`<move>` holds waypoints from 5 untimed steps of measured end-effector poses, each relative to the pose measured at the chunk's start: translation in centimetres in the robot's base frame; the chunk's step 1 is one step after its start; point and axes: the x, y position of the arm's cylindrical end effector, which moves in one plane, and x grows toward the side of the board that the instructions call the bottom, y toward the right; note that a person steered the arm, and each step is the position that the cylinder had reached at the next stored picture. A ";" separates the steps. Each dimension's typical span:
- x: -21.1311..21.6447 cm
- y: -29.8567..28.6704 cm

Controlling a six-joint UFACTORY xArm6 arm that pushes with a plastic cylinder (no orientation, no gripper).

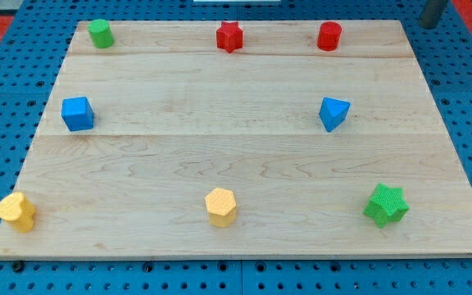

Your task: Place your arm to the top left of the blue triangle

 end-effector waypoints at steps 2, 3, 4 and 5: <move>3.2 -2.2; 9.8 -6.9; 14.0 -14.3; 15.5 -24.0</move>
